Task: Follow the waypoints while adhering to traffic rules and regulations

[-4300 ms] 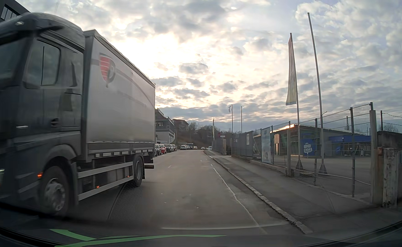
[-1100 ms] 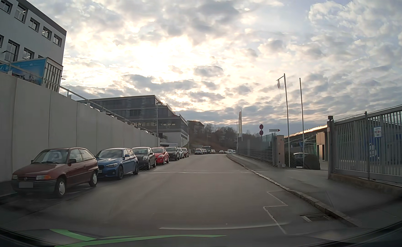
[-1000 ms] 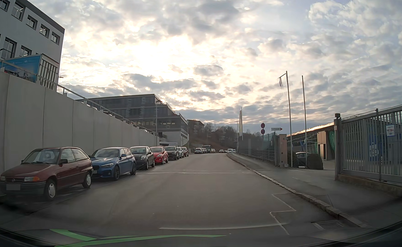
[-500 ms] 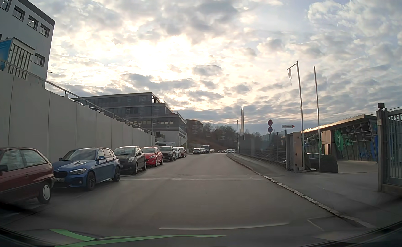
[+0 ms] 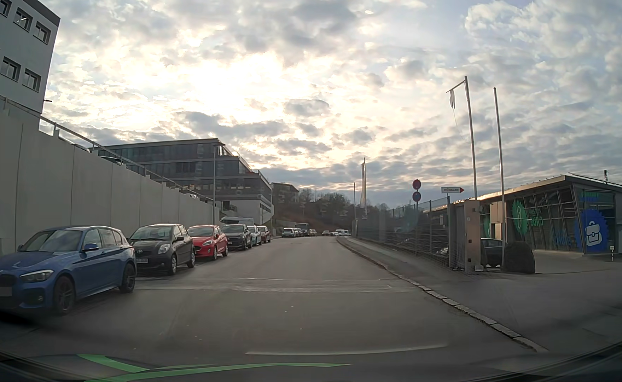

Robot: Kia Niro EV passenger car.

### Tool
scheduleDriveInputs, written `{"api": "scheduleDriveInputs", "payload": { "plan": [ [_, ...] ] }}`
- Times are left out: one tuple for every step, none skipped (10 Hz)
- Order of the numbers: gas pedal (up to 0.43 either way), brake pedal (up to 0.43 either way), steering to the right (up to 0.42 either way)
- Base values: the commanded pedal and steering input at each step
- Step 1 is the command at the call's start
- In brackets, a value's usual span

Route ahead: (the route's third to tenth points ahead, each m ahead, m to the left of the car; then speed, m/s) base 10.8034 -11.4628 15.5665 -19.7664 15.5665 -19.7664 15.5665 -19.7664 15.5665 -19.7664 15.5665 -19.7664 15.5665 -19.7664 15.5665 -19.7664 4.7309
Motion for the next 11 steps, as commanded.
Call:
{"api": "scheduleDriveInputs", "payload": {
  "plan": [
    [0.0, 0.165, 0.174],
    [0.0, 0.165, 0.214],
    [0.0, 0.171, 0.257],
    [0.0, 0.177, 0.312],
    [0.0, 0.177, 0.313],
    [0.0, 0.177, 0.276],
    [0.0, 0.177, 0.225],
    [0.0, 0.171, 0.215],
    [0.0, 0.171, 0.238],
    [0.0, 0.159, 0.285],
    [0.0, 0.134, 0.335]
  ]
}}
